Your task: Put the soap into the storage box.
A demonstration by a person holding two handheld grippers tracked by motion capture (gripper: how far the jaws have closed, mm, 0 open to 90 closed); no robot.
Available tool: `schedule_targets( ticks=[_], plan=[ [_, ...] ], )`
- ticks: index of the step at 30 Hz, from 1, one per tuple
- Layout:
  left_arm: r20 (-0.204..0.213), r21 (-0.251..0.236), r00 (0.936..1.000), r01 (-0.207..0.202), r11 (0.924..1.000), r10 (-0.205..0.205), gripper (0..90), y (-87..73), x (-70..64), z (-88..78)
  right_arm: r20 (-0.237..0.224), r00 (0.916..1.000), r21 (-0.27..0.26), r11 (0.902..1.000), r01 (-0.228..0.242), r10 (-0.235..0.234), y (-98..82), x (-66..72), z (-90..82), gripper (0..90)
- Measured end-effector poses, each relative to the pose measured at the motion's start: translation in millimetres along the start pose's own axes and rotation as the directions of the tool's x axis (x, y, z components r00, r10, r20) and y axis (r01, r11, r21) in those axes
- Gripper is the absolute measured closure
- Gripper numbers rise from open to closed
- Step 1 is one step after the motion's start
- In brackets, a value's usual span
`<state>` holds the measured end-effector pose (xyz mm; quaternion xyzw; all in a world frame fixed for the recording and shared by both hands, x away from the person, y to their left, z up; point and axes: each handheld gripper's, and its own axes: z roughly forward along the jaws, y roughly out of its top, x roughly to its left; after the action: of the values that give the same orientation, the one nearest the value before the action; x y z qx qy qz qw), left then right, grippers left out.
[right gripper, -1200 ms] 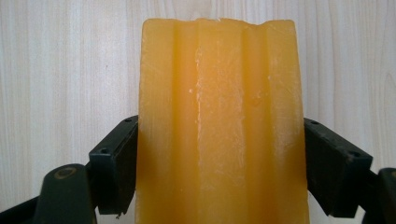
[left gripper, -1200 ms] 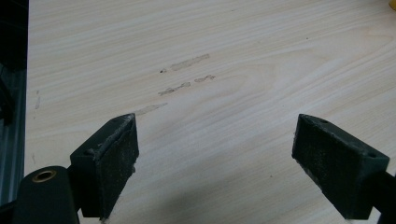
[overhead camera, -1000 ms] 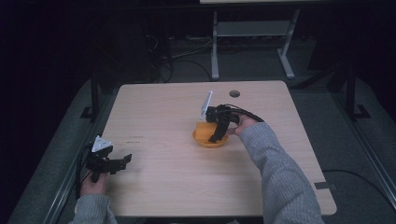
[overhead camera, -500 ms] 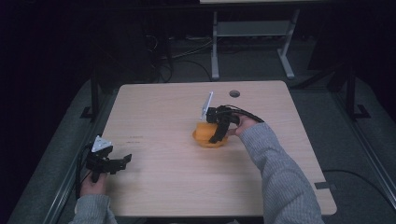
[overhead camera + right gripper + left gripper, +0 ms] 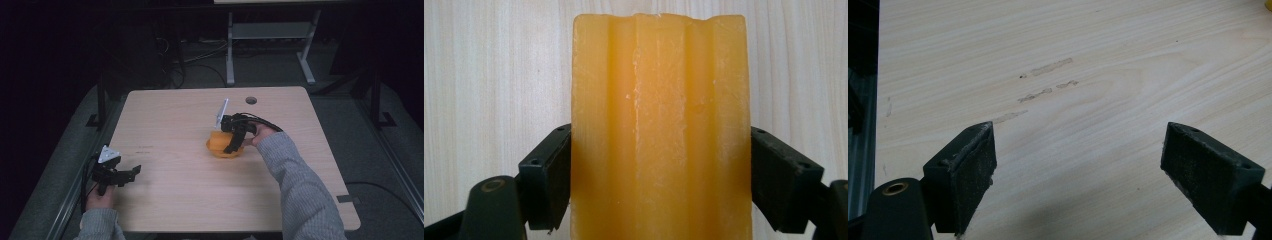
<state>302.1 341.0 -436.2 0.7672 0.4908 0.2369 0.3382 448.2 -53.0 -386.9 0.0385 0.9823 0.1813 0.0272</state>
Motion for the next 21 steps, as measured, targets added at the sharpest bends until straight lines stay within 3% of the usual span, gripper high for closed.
schedule_targets(
  ticks=[21],
  plan=[
    [-0.001, 0.000, 1.0000, 0.000, 1.0000, 0.000, 13.9, -0.1, -0.1, -0.3, 0.011, 0.9997, 0.000, 0.9998, -0.022, 0.022, -0.1, 1.6, 1.6, 19.6]
  ],
)
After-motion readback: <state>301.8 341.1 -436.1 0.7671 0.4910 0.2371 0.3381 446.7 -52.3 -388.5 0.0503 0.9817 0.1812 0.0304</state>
